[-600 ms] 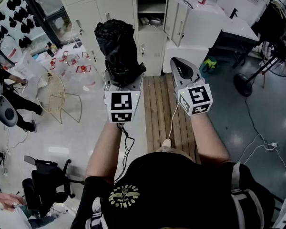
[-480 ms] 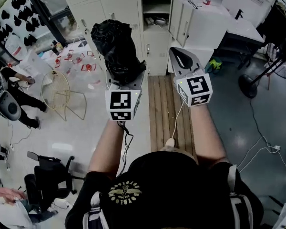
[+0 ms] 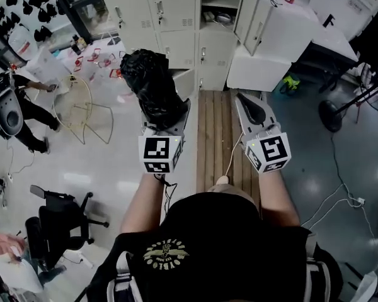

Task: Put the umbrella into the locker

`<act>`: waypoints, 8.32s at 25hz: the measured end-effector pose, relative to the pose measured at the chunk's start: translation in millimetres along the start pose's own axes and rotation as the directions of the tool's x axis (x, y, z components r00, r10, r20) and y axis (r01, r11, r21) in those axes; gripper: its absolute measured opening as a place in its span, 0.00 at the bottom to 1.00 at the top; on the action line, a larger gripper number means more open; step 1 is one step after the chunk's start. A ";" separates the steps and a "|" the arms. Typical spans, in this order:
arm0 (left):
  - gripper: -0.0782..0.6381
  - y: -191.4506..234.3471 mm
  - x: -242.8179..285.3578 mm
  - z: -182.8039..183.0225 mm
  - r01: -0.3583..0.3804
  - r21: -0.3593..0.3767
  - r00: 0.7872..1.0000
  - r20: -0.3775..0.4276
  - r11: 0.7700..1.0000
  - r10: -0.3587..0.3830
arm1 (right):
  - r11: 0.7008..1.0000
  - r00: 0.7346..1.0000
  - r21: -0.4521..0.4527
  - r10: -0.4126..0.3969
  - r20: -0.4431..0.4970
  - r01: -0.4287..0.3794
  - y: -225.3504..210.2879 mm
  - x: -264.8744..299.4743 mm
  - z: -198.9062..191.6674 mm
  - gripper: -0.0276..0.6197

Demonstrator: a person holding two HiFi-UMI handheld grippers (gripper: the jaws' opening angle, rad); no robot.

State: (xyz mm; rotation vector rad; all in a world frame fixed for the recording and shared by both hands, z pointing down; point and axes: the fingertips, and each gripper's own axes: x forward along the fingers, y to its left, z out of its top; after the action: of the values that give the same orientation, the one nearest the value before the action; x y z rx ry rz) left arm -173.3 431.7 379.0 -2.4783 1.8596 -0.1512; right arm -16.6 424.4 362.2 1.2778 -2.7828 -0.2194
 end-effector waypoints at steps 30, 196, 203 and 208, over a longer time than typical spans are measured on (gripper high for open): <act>0.51 -4.2 147.9 -8.4 0.042 0.037 0.998 -0.040 0.998 -0.041 | 1.000 0.999 -0.021 -0.020 0.032 0.020 -137.5 86.3 -24.3 0.09; 0.51 68.0 666.8 -91.1 0.336 -0.005 0.867 -0.388 0.942 -0.311 | 0.995 0.995 0.044 0.086 0.049 -0.088 -413.1 469.1 -66.5 0.09; 0.51 69.0 681.7 -95.3 0.310 -0.035 0.862 -0.412 0.950 -0.297 | 0.988 0.988 0.055 0.141 0.059 -0.145 -417.6 480.1 -68.4 0.09; 0.51 71.7 694.1 -94.9 0.288 -0.039 0.863 -0.424 0.957 -0.277 | 0.981 0.980 0.047 0.183 0.072 -0.187 -423.0 485.9 -66.7 0.09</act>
State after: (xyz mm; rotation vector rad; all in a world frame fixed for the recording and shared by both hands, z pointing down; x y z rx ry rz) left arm -59.3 -251.8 504.5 -2.8635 1.5716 -0.7816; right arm -8.2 -223.2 363.4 1.0307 -2.9612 -0.1803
